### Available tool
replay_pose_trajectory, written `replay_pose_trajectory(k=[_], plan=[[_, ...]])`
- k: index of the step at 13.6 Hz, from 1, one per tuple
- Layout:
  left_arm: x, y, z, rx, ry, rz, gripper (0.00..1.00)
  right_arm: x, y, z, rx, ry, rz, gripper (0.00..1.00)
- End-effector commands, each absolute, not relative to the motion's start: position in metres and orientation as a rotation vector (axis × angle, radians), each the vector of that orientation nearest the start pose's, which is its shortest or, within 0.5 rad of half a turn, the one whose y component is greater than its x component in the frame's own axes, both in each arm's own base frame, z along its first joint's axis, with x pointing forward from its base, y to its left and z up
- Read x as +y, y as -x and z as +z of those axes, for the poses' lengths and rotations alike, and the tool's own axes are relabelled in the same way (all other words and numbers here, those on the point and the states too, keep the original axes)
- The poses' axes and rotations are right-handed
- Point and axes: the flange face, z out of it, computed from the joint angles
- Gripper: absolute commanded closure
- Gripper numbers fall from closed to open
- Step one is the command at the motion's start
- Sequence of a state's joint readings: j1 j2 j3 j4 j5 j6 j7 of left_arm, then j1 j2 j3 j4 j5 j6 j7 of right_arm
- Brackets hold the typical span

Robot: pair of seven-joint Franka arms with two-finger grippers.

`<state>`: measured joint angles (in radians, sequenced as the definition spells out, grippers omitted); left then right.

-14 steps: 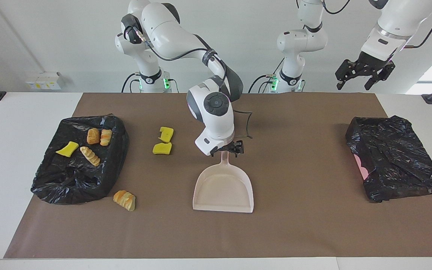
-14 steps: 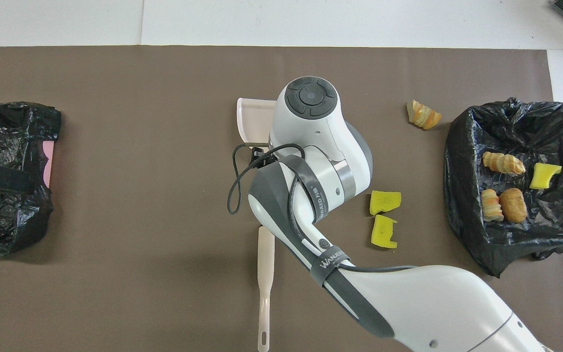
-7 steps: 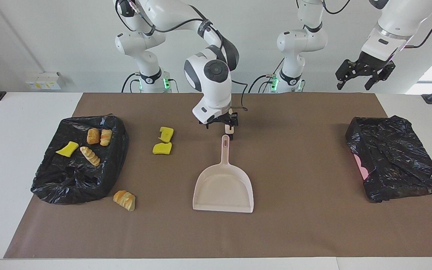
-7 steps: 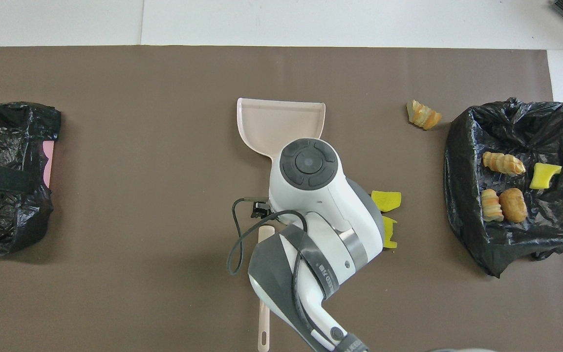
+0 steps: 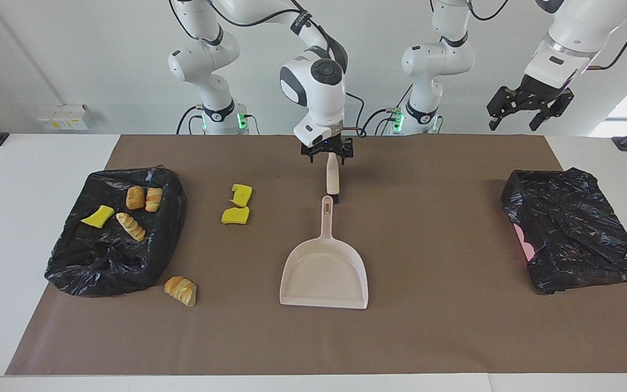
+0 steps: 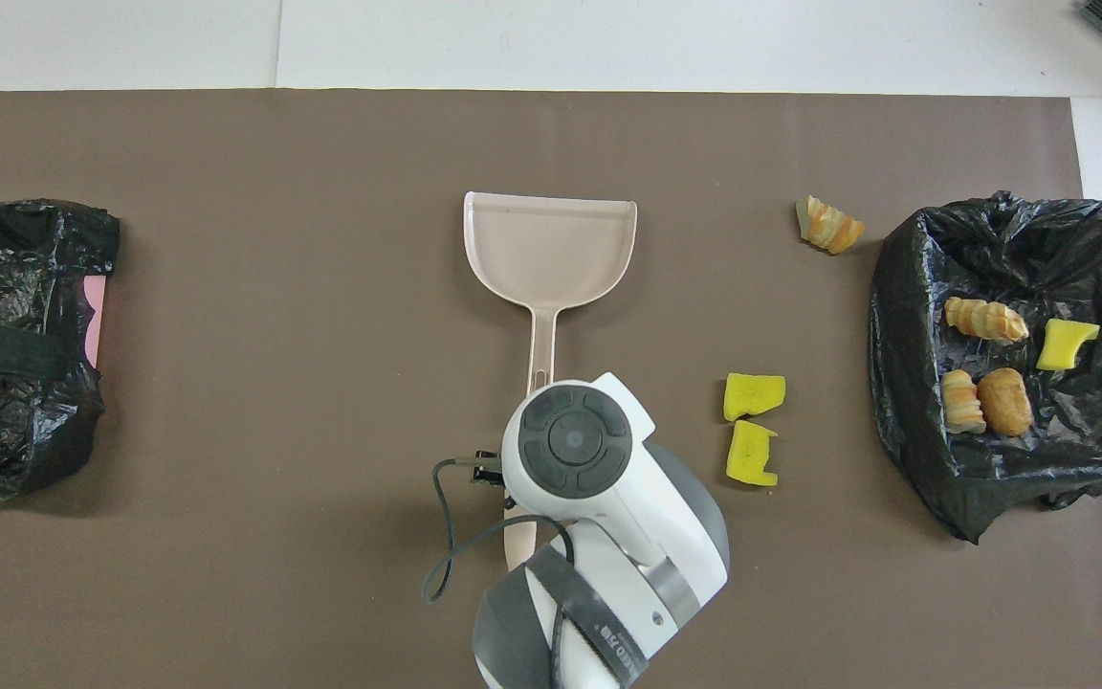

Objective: Sweep and dump trash in bin
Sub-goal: 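Open the right gripper and draw it back from the dustpan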

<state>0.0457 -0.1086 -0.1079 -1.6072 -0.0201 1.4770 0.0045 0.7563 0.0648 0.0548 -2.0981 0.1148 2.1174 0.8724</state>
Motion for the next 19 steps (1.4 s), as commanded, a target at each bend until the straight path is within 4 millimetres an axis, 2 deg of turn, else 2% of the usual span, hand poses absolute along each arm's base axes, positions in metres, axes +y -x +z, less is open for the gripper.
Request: replay_pose_trajectory(k=[1,4,7,9,12,14,15,16,18,19], plan=[[-0.034,-0.508,0.660,0.110,3.130,0.022,0.00,0.412,-0.338,0.369,0.244,3.078,0.124,0.00],[-0.034,-0.508,0.660,0.110,3.130,0.022,0.00,0.414,-0.318,0.351,0.214,3.101,0.147,0.00],[-0.034,-0.508,0.660,0.110,3.130,0.022,0.00,0.414,-0.312,0.345,0.201,3.111,0.157,0.01],[-0.034,-0.508,0.660,0.110,3.130,0.022,0.00,0.416,-0.310,0.345,0.194,3.109,0.166,0.12],[-0.034,-0.508,0.660,0.110,3.130,0.022,0.00,0.421,-0.302,0.337,0.170,3.117,0.188,0.13],[-0.034,-0.508,0.660,0.110,3.130,0.022,0.00,0.423,-0.301,0.336,0.172,3.117,0.188,0.17],[-0.034,-0.508,0.660,0.110,3.130,0.022,0.00,0.423,-0.300,0.336,0.176,3.119,0.193,0.25],[-0.034,-0.508,0.660,0.110,3.130,0.022,0.00,0.423,-0.300,0.336,0.178,3.118,0.191,0.40],[-0.034,-0.508,0.660,0.110,3.130,0.022,0.00,0.423,-0.300,0.335,0.183,3.120,0.194,0.88],[-0.034,-0.508,0.660,0.110,3.130,0.022,0.00,0.423,-0.300,0.335,0.176,3.121,0.196,1.00]])
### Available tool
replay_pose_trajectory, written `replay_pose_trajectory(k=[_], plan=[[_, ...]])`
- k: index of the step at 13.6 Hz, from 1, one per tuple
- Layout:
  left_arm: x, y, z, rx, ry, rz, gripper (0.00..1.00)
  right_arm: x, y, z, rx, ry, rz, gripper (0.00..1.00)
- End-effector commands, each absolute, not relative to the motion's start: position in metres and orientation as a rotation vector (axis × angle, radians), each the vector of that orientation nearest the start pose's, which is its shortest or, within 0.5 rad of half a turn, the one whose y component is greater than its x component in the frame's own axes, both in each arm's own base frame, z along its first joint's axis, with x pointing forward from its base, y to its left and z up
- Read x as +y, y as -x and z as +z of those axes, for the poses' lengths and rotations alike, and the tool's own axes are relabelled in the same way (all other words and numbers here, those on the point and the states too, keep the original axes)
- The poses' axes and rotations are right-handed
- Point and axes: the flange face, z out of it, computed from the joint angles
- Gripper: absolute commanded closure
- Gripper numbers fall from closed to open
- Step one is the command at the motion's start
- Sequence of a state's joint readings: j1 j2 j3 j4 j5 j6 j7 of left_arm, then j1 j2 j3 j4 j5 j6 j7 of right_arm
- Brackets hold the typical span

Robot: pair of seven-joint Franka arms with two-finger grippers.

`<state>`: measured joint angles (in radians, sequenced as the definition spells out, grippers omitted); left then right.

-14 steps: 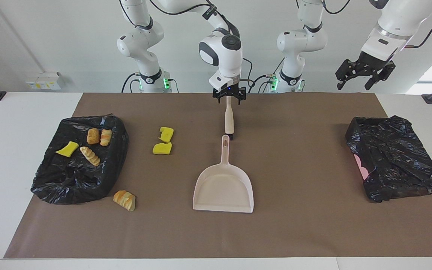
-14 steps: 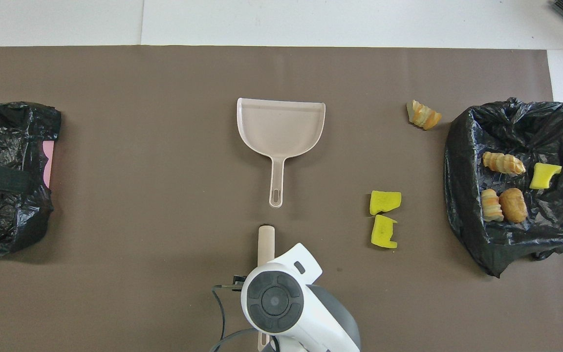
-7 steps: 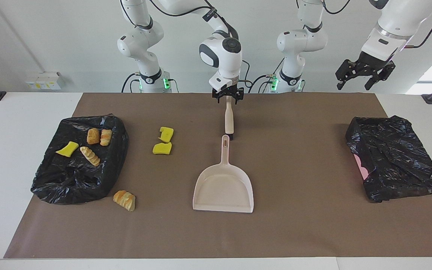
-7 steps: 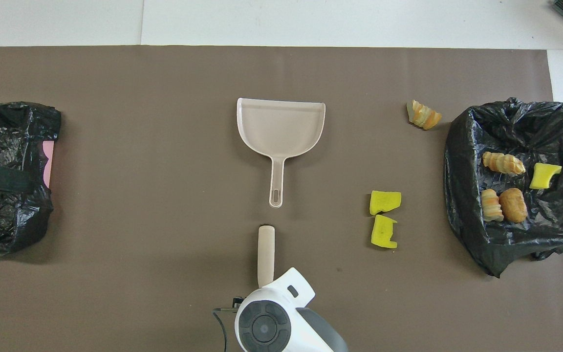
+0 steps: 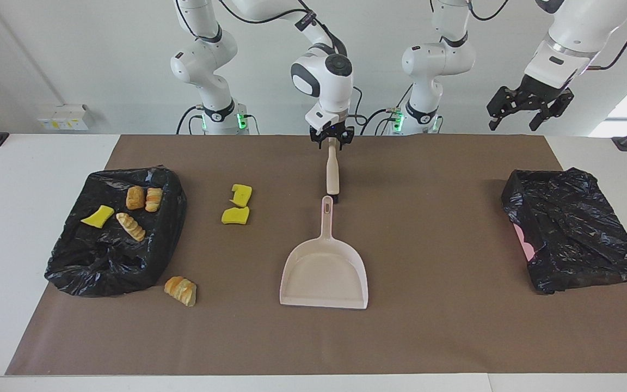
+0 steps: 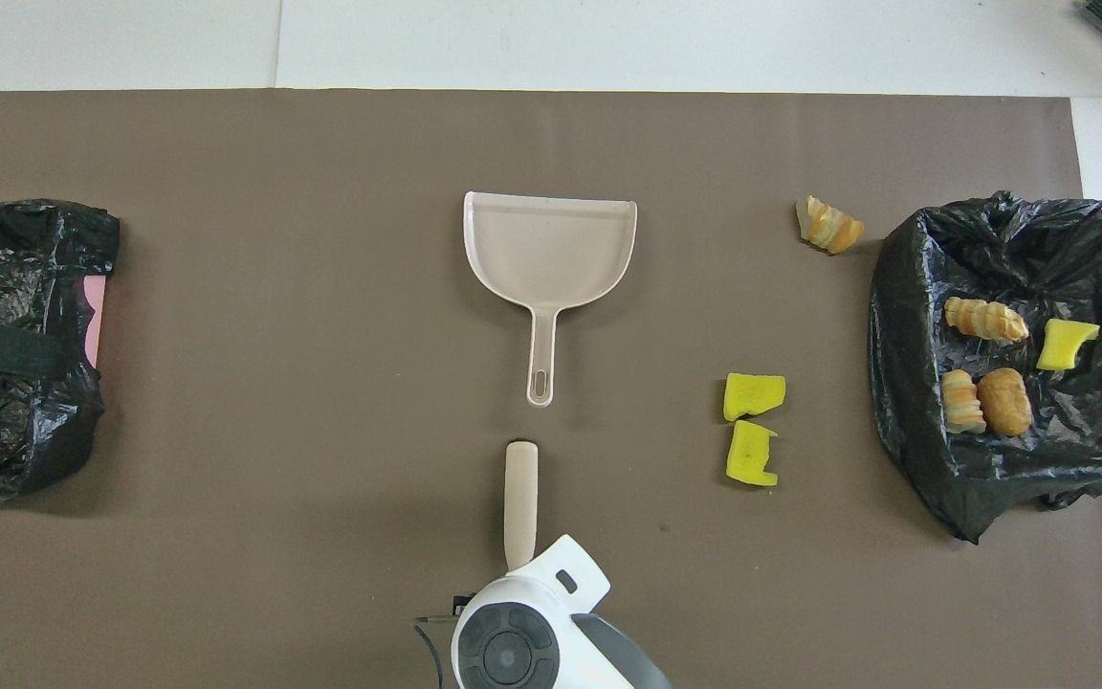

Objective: Sweep and dump trash in bin
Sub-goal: 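Open the right gripper and draw it back from the dustpan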

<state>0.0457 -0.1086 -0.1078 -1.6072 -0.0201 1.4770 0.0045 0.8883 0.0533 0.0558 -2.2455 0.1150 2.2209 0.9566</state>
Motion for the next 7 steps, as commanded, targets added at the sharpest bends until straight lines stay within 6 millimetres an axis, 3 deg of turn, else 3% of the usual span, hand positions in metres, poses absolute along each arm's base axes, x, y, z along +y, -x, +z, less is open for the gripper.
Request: replay_pose_trajectory(k=[1,7], plan=[[-0.0337,-0.5082,0.6600,0.110,3.130,0.022,0.00,0.4224,-0.3005,0.3338,0.181,3.122,0.197,1.00],[-0.0337,-0.5082,0.6600,0.110,3.130,0.022,0.00,0.4254,-0.3014,0.3382,0.179,3.123,0.201,1.00]])
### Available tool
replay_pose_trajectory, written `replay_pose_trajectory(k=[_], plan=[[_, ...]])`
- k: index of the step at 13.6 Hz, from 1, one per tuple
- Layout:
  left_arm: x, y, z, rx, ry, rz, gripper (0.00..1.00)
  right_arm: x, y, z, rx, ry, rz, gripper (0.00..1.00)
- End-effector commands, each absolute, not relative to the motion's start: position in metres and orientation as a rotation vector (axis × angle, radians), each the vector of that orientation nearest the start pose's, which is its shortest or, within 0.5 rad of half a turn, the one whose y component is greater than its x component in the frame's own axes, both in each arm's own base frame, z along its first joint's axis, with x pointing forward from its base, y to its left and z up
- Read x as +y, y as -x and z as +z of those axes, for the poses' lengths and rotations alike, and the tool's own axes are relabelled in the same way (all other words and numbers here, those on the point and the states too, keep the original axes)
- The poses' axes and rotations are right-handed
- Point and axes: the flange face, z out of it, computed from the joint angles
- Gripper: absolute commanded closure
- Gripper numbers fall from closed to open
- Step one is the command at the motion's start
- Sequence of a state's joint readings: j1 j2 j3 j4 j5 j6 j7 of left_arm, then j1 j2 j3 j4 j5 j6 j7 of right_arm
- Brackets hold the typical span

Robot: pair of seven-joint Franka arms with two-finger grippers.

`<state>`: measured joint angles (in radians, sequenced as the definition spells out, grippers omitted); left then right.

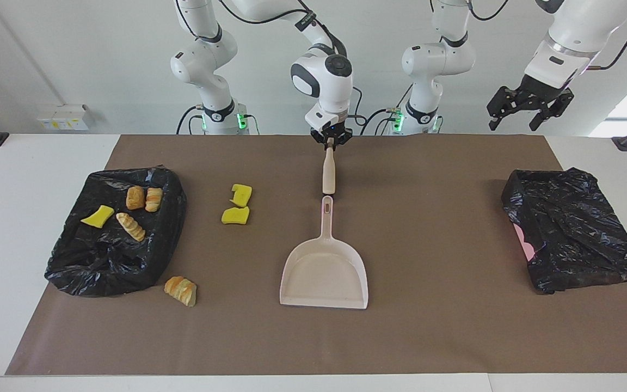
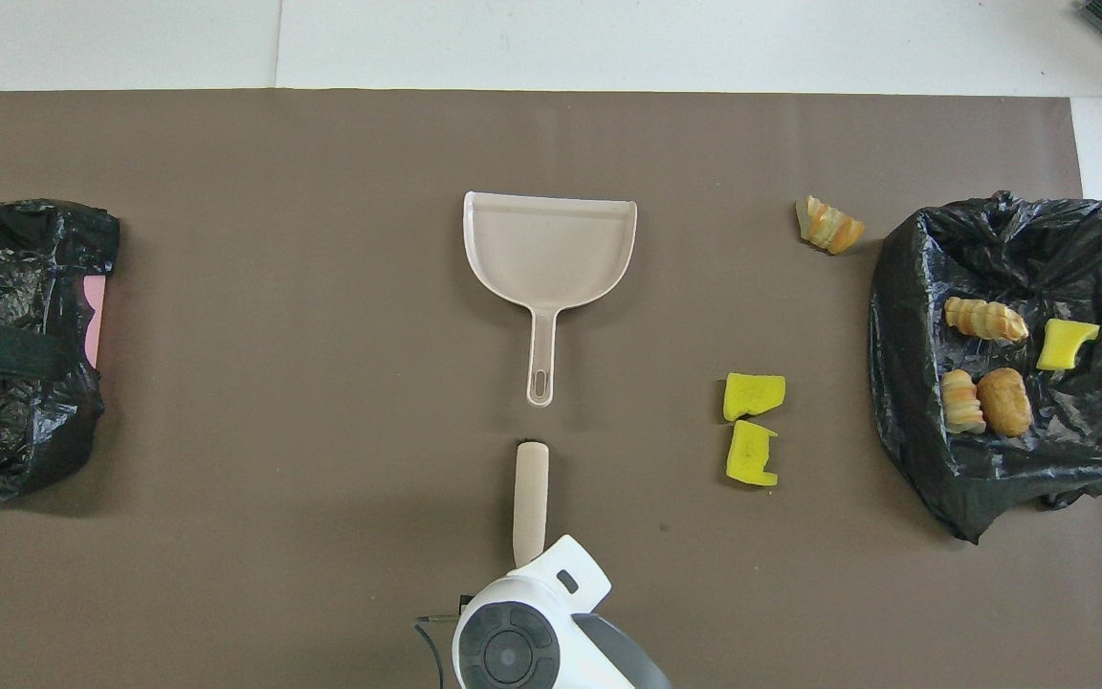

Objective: Sweep and dump trash in bin
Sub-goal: 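Grasp the brush handle with the right gripper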

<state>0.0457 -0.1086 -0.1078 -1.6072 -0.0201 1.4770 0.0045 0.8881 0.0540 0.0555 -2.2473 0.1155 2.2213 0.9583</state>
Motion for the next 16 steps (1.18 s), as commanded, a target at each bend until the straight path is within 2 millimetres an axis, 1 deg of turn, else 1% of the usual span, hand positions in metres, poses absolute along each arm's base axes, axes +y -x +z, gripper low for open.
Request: replay_pose_trajectory(k=[1,3,4,6,7,9,11,12,14,16], plan=[[-0.034,-0.508,0.660,0.110,3.130,0.022,0.00,0.427,-0.302,0.342,0.192,3.116,0.194,1.00],[-0.035,-0.508,0.660,0.107,3.130,0.020,0.00,0.428,-0.304,0.352,0.218,3.109,0.191,1.00],[-0.035,-0.508,0.660,0.107,3.130,0.022,0.00,0.425,-0.301,0.353,0.218,3.133,0.223,1.00],[-0.034,-0.508,0.660,0.102,3.130,0.022,0.00,0.413,-0.301,0.354,0.235,3.176,0.289,1.00],[-0.035,-0.509,0.659,0.119,3.130,0.015,0.00,0.406,-0.306,0.358,0.269,3.179,0.300,1.00],[-0.035,-0.509,0.659,0.122,3.133,0.013,0.00,0.386,-0.326,0.371,0.401,3.158,0.292,1.00],[-0.036,-0.511,0.660,0.110,3.134,-0.016,0.00,0.359,-0.341,0.383,0.490,3.171,0.320,1.00],[-0.042,-0.514,0.661,0.120,3.137,-0.056,0.00,0.345,-0.347,0.390,0.527,3.188,0.337,1.00],[-0.054,-0.523,0.654,0.139,3.138,-0.114,0.00,0.321,-0.363,0.401,0.568,3.245,0.326,1.00],[-0.082,-0.525,0.651,0.121,3.147,-0.148,0.00,0.296,-0.383,0.402,0.556,3.331,0.267,1.00]])
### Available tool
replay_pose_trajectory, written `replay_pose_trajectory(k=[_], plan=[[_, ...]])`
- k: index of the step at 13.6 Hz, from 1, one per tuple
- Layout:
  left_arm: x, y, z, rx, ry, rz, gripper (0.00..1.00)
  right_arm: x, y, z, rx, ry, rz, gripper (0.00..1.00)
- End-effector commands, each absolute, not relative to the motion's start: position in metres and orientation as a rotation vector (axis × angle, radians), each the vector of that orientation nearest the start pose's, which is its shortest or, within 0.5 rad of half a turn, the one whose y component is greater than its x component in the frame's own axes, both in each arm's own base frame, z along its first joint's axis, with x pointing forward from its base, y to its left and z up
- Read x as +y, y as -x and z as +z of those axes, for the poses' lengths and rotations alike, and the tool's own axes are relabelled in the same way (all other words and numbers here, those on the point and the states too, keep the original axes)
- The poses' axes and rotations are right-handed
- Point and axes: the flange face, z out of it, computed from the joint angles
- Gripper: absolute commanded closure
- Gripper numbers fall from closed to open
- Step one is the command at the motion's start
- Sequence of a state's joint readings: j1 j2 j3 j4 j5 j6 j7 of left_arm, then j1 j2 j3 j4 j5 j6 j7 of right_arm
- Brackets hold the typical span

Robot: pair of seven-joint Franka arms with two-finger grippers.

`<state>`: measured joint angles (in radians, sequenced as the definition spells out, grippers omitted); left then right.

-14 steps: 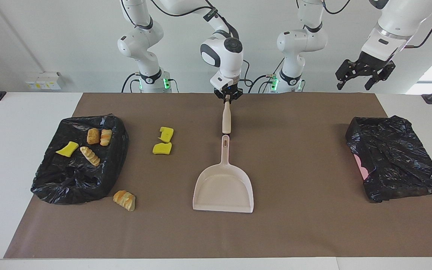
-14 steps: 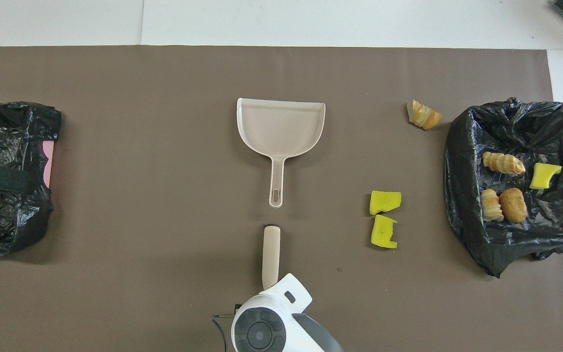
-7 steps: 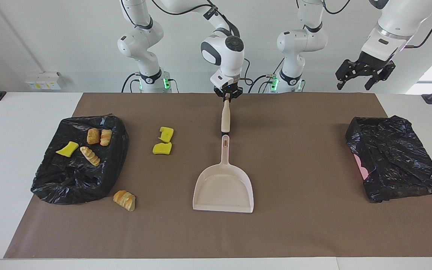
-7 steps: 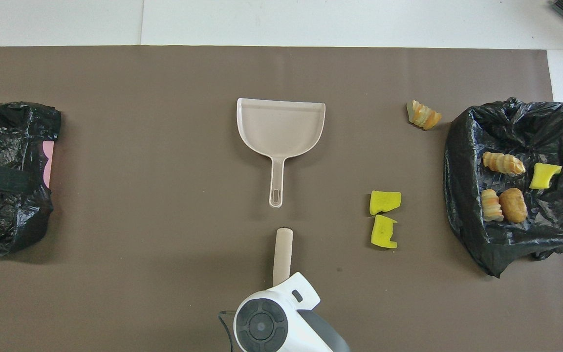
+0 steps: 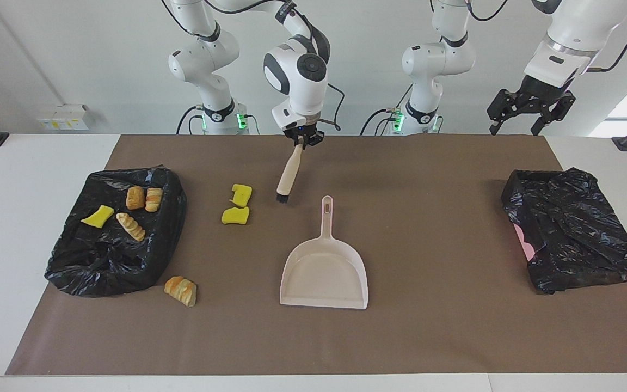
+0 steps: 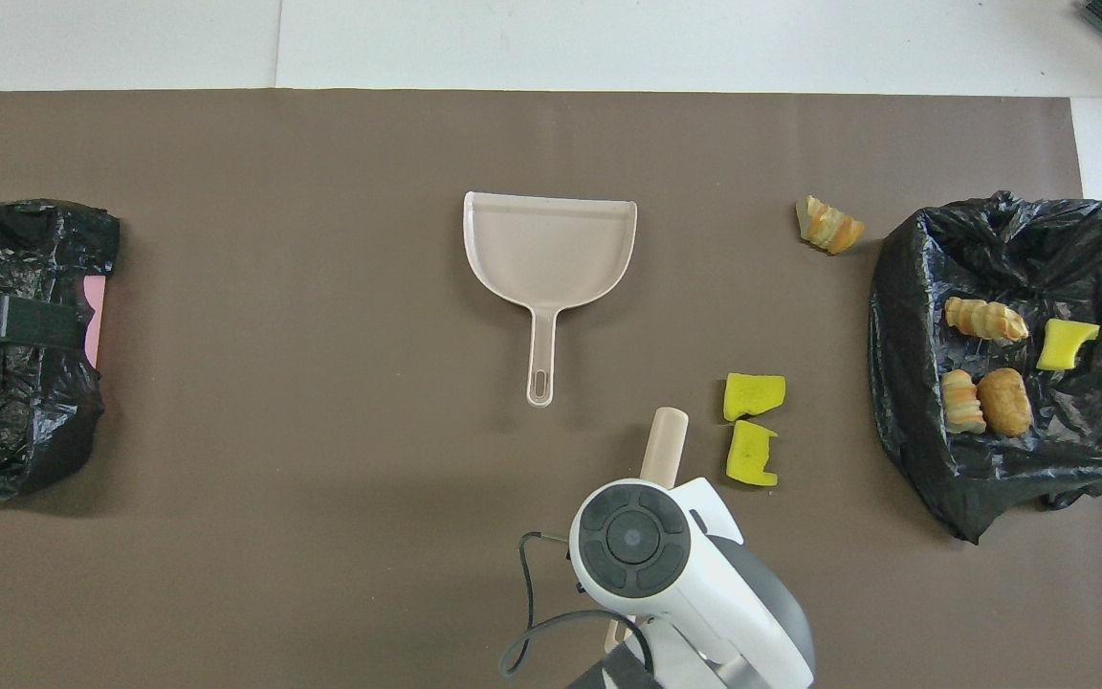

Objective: Sweep and dump trash in bin
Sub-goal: 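Move the brush toward the bin with the right gripper while the left gripper advances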

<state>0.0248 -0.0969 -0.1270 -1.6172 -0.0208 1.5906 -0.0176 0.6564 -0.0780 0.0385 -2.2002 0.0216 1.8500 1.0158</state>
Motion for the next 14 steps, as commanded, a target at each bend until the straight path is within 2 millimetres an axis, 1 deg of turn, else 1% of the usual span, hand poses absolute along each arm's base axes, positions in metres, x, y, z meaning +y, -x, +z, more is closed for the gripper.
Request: replay_pose_trajectory(k=[1,2,3,5,7,9,10,11,12,13,14], plan=[[-0.098,-0.529,0.642,0.130,3.152,-0.137,0.00,0.283,-0.396,0.400,0.516,3.356,0.241,1.00],[-0.115,-0.531,0.631,0.122,3.158,-0.129,0.00,0.270,-0.409,0.397,0.459,3.382,0.235,1.00],[-0.138,-0.530,0.619,0.076,3.164,-0.124,0.00,0.252,-0.429,0.396,0.410,3.402,0.220,1.00],[-0.164,-0.528,0.608,-0.030,3.179,-0.160,0.00,0.223,-0.466,0.396,0.366,3.427,0.207,1.00],[-0.195,-0.530,0.594,-0.082,3.191,-0.168,0.00,0.191,-0.492,0.395,0.230,3.511,0.141,1.00],[-0.225,-0.531,0.580,-0.087,3.217,-0.177,0.00,0.164,-0.516,0.396,0.141,3.537,0.112,1.00],[-0.241,-0.531,0.568,-0.082,3.230,-0.162,0.00,0.149,-0.531,0.395,0.084,3.554,0.081,1.00],[-0.256,-0.531,0.558,-0.071,3.237,-0.154,0.00,0.127,-0.545,0.394,0.035,3.556,0.046,1.00],[-0.274,-0.531,0.544,-0.061,3.240,-0.139,0.00,0.102,-0.559,0.389,-0.019,3.549,0.016,1.00],[-0.286,-0.533,0.533,-0.066,3.247,-0.145,0.00,0.083,-0.569,0.380,-0.054,3.550,-0.007,1.00],[-0.295,-0.532,0.526,-0.062,3.251,-0.149,0.00,0.069,-0.575,0.372,-0.071,3.567,-0.026,1.00]])
